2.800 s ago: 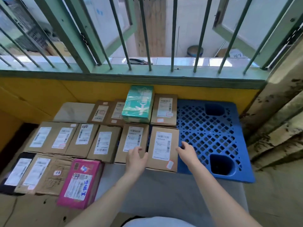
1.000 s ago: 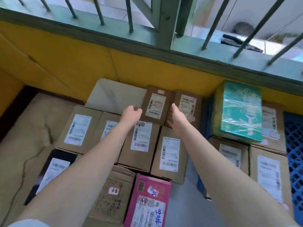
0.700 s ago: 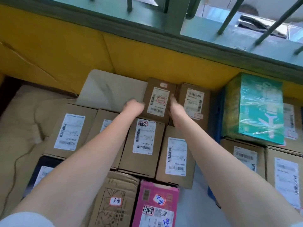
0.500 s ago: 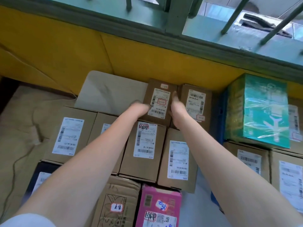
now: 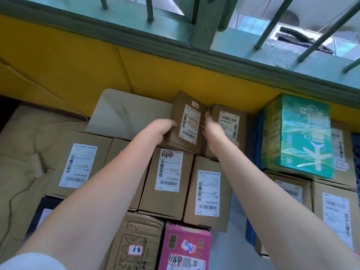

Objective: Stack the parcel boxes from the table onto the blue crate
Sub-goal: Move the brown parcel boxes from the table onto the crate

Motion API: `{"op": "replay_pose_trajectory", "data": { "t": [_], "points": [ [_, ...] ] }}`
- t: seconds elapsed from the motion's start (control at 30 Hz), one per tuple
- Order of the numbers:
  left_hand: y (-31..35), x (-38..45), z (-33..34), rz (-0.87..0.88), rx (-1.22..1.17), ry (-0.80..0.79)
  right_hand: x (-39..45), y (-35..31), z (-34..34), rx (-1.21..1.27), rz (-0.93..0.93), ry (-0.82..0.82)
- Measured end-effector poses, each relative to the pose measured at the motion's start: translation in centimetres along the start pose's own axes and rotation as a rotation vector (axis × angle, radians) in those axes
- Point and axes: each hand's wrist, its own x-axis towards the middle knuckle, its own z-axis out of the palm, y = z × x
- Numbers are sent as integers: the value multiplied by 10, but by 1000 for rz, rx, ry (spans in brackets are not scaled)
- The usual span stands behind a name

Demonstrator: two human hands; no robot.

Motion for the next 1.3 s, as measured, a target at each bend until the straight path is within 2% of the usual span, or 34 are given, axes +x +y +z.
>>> {"op": "replay_pose_trajectory", "data": {
  "t": [0.13,0.27,0.43,0.5,0.67,0.77,0.83,1.0,1.1,1.3],
  "points": [
    [1,-22,-11,90,-53,68,-22,-10,-12,-256,-220,24],
    [9,-66,-19,204,-127,58,-56,-23,-29,-353,-336,17],
    [21,-143,-1,320,-208,-93,-107,-37,-69,-120,-421,-39],
    [27,-170,18,374,-217,-100,-125,-42,-94,-27,-475,-44],
    [35,-228,104,483,-82,-100,-148,-38,-184,216,-547,37],
    [30,-254,168,527,31,-133,-152,-23,-259,256,-559,96],
    [23,-267,214,520,22,-167,-152,-10,-315,266,-547,95],
    [-1,-281,346,419,-68,-142,-151,27,-442,186,-487,52],
    [-11,-284,417,378,-74,-145,-159,48,-504,71,-510,106],
    [-18,-275,500,377,60,-174,-133,80,-586,-175,-539,234]
  ]
}}
